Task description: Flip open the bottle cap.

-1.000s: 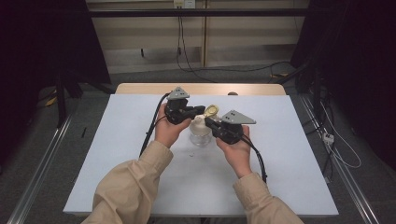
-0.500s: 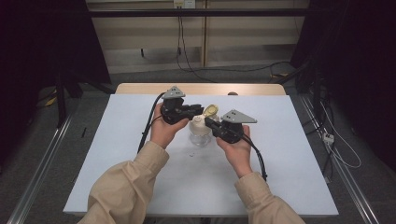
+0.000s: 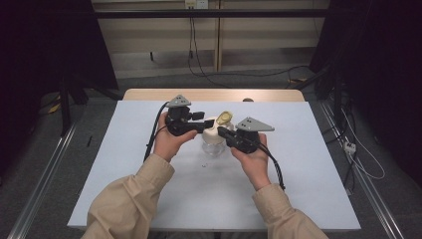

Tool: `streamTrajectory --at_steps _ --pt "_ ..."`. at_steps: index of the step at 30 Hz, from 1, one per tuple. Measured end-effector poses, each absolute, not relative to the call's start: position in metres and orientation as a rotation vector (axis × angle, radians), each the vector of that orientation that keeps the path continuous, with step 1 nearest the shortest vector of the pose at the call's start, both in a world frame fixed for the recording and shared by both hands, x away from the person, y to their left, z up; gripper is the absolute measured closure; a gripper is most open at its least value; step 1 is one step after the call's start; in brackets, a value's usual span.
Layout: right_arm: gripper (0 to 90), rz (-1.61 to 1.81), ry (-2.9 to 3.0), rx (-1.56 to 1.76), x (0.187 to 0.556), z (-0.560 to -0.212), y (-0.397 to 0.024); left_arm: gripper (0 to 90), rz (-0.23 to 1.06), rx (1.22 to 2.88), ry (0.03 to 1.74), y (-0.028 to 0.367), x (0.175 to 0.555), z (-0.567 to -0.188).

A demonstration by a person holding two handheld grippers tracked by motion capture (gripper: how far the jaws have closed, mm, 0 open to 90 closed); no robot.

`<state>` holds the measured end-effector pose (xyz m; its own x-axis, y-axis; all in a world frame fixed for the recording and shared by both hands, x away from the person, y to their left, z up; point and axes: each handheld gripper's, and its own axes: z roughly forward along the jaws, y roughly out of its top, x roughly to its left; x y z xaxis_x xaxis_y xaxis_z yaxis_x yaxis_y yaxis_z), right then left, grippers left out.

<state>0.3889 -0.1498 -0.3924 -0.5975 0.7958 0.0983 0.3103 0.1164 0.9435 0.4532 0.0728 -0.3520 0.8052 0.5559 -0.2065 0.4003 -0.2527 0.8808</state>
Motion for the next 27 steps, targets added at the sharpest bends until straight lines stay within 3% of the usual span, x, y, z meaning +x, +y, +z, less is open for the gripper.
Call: streamTrajectory --at_steps 4,8,20,27 --pt "85.7 1.488 1.974 1.066 0.388 -0.392 -0.150 32.3 0.186 1.885 0.724 0.079 0.450 -0.352" --pt "76.5 1.488 1.969 1.086 0.385 -0.392 -0.150 23.9 0.183 1.887 0.723 0.087 0.446 -0.352" --pt "46.0 1.520 1.949 1.130 0.372 -0.394 -0.158 14.9 0.171 1.874 0.733 0.108 0.437 -0.363" --pt "34.5 1.531 1.951 1.139 0.364 -0.396 -0.166 12.4 0.184 1.883 0.719 0.115 0.431 -0.367"
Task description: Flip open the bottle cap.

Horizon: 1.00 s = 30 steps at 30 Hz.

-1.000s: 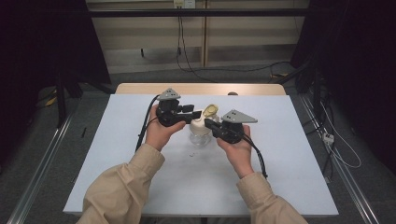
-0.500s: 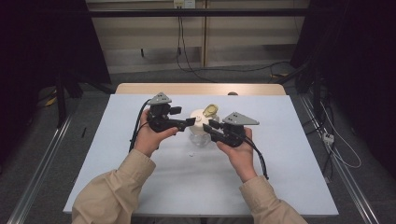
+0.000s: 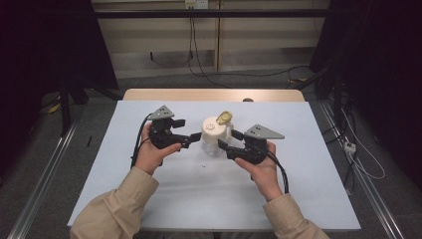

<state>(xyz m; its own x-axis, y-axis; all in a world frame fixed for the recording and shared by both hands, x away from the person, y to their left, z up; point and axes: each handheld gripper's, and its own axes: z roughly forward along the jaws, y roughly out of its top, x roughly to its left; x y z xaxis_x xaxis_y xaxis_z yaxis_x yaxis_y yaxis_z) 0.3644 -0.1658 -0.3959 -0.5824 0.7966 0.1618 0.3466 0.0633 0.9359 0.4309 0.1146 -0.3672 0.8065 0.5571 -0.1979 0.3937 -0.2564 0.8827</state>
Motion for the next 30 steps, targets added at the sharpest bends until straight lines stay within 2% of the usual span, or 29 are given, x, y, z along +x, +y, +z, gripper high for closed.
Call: streamTrajectory --at_steps 7,16,30 --pt "26.5 1.515 1.954 1.137 0.356 -0.402 -0.175 10.3 0.184 1.891 0.716 0.123 0.426 -0.373" --pt "20.7 1.474 1.975 1.135 0.347 -0.410 -0.187 8.7 0.177 1.898 0.717 0.136 0.417 -0.382" --pt "17.6 1.446 1.980 1.148 0.336 -0.421 -0.203 7.2 0.177 1.894 0.711 0.153 0.406 -0.391"
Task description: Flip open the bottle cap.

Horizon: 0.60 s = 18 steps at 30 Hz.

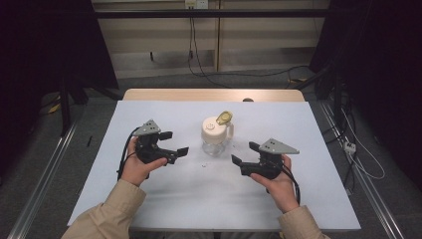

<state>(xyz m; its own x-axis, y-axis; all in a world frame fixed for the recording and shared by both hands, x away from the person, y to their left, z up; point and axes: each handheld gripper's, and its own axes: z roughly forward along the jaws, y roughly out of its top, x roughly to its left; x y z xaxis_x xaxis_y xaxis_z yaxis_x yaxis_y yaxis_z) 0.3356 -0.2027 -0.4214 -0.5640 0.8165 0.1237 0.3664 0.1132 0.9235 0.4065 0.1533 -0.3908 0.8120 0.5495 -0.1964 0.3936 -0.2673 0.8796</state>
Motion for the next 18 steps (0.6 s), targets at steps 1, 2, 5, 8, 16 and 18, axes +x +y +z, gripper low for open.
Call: streamTrajectory --at_steps 1,2,5,8,16,18 --pt "17.5 1.443 1.980 1.150 0.335 -0.422 -0.204 7.3 0.171 1.892 0.717 0.154 0.406 -0.392" --pt "17.3 1.437 1.981 1.151 0.334 -0.422 -0.205 7.3 0.174 1.893 0.719 0.156 0.405 -0.393" --pt "16.8 1.431 1.980 1.157 0.333 -0.425 -0.208 7.3 0.179 1.892 0.727 0.160 0.404 -0.396" --pt "16.5 1.422 1.984 1.159 0.331 -0.427 -0.210 7.2 0.178 1.893 0.734 0.163 0.403 -0.397" --pt "16.3 1.416 1.979 1.169 0.326 -0.430 -0.216 7.2 0.183 1.888 0.733 0.172 0.397 -0.401" --pt "16.2 1.411 1.978 1.172 0.324 -0.431 -0.218 6.9 0.183 1.889 0.733 0.175 0.396 -0.403"
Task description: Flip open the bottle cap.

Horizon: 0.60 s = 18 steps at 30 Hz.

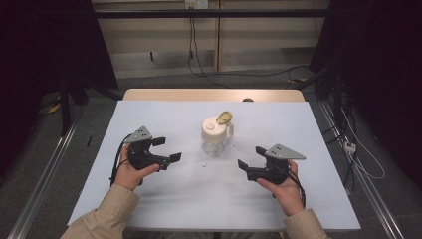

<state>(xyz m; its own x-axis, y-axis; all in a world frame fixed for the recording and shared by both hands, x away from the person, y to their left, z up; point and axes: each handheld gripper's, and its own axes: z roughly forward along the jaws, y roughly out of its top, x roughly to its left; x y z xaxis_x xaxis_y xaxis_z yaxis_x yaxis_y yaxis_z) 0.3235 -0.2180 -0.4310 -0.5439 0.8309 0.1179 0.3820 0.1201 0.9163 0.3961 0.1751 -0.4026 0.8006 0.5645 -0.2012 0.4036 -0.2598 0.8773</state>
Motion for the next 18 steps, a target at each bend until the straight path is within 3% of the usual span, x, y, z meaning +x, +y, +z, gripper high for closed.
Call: streamTrajectory --at_steps 18 --pt "15.4 1.372 1.976 1.189 0.306 -0.439 -0.239 6.3 0.184 1.879 0.747 0.197 0.381 -0.412"
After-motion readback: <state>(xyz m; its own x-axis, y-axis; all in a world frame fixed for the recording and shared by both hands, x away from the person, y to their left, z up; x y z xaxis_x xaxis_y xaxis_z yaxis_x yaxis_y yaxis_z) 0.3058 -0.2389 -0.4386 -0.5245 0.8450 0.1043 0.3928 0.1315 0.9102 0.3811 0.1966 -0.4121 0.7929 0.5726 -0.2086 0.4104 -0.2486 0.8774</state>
